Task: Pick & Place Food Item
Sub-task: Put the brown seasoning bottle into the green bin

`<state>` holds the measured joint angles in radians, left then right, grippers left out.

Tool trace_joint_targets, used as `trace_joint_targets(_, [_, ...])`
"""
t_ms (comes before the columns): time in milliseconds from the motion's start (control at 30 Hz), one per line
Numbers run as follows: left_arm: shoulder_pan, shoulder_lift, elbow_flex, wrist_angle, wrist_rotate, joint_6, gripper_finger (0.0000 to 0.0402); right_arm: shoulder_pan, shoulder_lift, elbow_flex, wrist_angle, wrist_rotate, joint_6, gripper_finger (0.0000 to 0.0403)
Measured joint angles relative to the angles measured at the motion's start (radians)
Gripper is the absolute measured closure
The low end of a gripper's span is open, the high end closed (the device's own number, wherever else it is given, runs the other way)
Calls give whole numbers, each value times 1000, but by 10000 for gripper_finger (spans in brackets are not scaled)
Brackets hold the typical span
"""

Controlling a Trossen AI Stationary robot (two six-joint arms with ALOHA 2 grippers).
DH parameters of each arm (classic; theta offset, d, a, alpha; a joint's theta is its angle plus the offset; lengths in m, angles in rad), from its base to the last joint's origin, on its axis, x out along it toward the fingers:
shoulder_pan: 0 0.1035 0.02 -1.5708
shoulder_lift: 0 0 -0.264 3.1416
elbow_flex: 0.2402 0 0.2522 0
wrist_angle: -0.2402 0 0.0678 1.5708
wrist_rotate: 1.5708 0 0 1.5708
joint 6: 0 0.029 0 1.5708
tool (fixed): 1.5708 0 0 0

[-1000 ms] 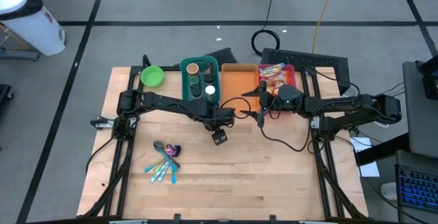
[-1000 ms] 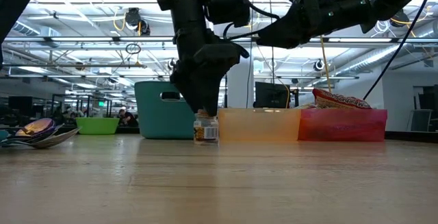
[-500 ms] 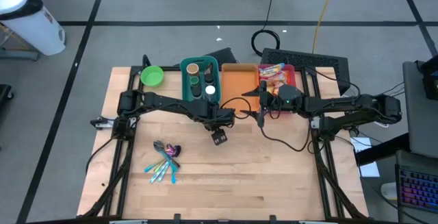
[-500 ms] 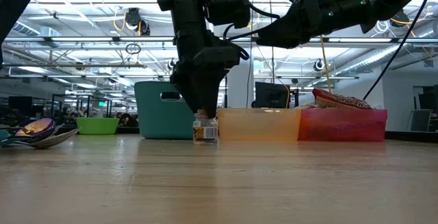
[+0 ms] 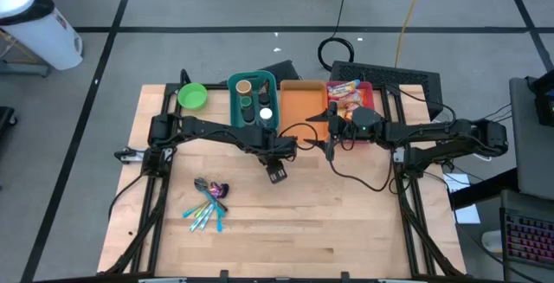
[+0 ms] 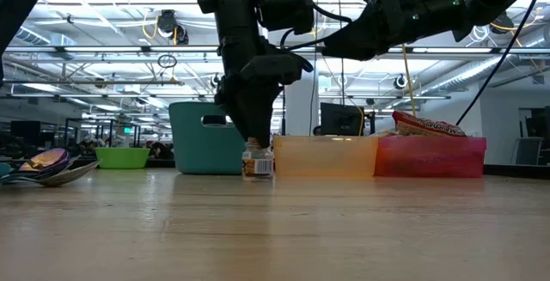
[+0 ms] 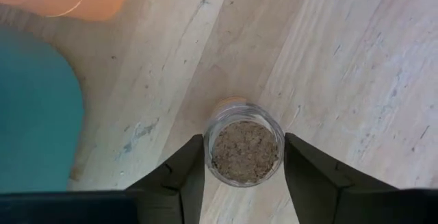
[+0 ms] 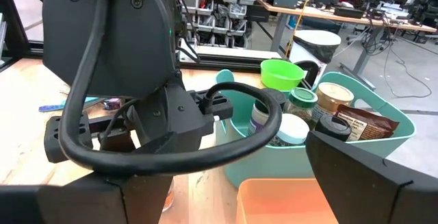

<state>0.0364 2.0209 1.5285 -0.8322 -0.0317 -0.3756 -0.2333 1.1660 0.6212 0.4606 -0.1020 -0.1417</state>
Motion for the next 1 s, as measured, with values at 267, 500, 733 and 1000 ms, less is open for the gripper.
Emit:
trace_joint_targets(267, [-4,-27,-5,-28,20,7,237,0,0,0,0,0,0,85])
trace_joint_targets(500, [-4,-117,-4,-61,11,7,237,0,0,0,3,1,0,85])
trace_joint_targets(733, [-5,-271,-3,-143,-30,27,237,0,0,0,3,1,0,85])
trace_joint_targets(1000, [53,-493,-2,-282,-214,36,237,0,0,0,-2,2,-1,85])
